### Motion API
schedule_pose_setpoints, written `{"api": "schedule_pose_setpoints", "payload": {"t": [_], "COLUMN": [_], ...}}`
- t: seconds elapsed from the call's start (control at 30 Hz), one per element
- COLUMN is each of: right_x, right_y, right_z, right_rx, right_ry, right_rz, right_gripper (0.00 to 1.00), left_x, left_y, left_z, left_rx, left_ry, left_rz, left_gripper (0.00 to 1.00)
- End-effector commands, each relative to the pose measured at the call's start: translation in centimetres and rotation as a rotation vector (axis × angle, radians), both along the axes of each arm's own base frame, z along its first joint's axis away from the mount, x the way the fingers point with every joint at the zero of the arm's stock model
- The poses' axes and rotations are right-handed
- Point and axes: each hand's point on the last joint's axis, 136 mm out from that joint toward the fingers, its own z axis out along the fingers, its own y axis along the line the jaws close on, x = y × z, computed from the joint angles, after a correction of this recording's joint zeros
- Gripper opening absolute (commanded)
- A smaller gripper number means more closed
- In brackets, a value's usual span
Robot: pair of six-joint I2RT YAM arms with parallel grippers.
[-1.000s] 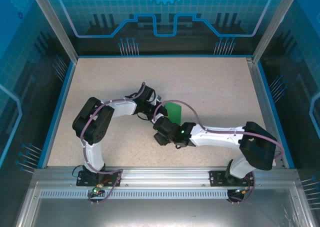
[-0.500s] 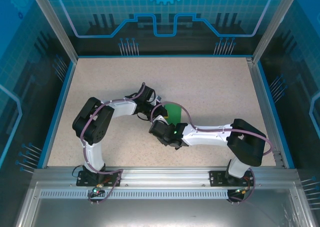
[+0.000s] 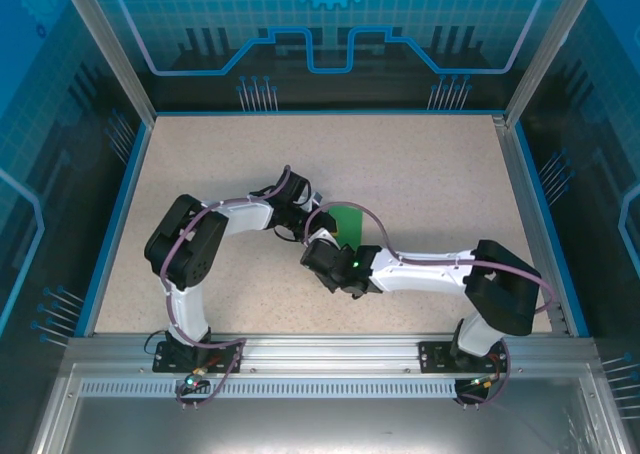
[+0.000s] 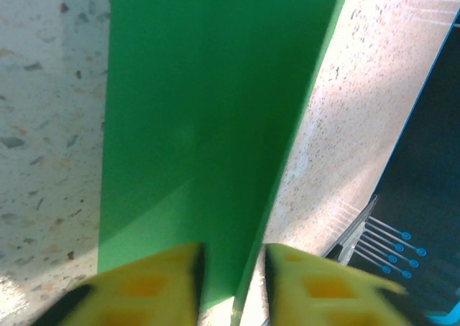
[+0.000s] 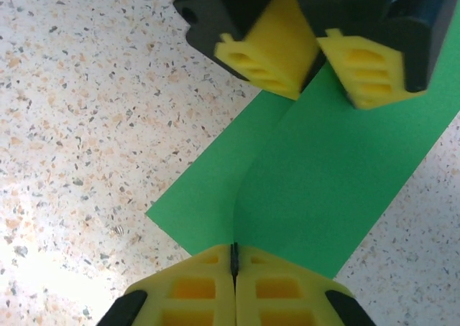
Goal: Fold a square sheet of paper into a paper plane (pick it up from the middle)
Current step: Fold the triangle a second time at the center of the table.
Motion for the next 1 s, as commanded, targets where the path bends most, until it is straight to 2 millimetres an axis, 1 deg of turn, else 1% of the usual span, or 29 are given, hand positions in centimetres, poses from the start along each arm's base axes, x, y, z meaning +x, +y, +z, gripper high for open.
{"api": "schedule_pose_setpoints", "payload": {"t": [0.0, 0.03, 0.07, 0.1, 0.2, 0.27, 0.33, 0.43, 0.5, 0.57, 0.77, 0.87, 0.97], "right_x": [0.0, 0.1, -0.1, -0.1, 0.0, 0.5, 0.7, 1.0, 1.3, 1.6, 2.0, 2.1, 2.2], "right_y": [-0.5, -0.5, -0.8, -0.8, -1.2, -1.9, -2.4, -3.0, -3.5, -3.9, -4.4, -4.7, -5.0], "right_z": [0.6, 0.7, 0.4, 0.5, 1.0, 1.5, 1.8, 2.1, 2.2, 2.1, 1.8, 1.6, 1.3], "right_rx": [0.084, 0.119, 0.156, 0.205, 0.359, 0.444, 0.540, 0.645, 0.679, 0.704, 0.761, 0.759, 0.748], "right_ry": [0.027, 0.041, 0.068, 0.093, 0.166, 0.187, 0.236, 0.292, 0.311, 0.319, 0.359, 0.365, 0.365], "right_rz": [-0.012, -0.014, -0.011, -0.006, 0.001, -0.015, -0.012, -0.011, -0.020, -0.029, -0.047, -0.064, -0.080], "right_gripper": [0.03, 0.03, 0.02, 0.02, 0.02, 0.02, 0.03, 0.03, 0.03, 0.03, 0.03, 0.04, 0.04], "left_x": [0.3, 0.3, 0.1, -0.1, -0.6, -1.1, -1.7, -2.8, -3.7, -4.7, -7.4, -7.7, -7.8], "left_y": [0.7, 1.1, 1.6, 2.0, 3.1, 3.8, 4.3, 4.4, 4.2, 3.7, 0.8, 0.0, -0.8], "left_z": [2.3, 2.3, 2.1, 2.1, 2.3, 2.4, 2.6, 2.9, 3.0, 3.0, 2.1, 1.1, 0.3], "left_rx": [0.018, 0.038, 0.063, 0.083, 0.125, 0.150, 0.164, 0.166, 0.169, 0.159, 0.162, 0.178, 0.178], "left_ry": [-0.049, -0.053, -0.055, -0.059, -0.072, -0.078, -0.081, -0.091, -0.100, -0.105, -0.100, -0.087, -0.073], "left_rz": [0.014, 0.024, 0.037, 0.049, 0.075, 0.088, 0.097, 0.087, 0.063, 0.036, -0.072, -0.085, -0.089], "left_gripper": [0.38, 0.44, 0.51, 0.55, 0.60, 0.61, 0.60, 0.56, 0.48, 0.43, 0.28, 0.22, 0.19]}}
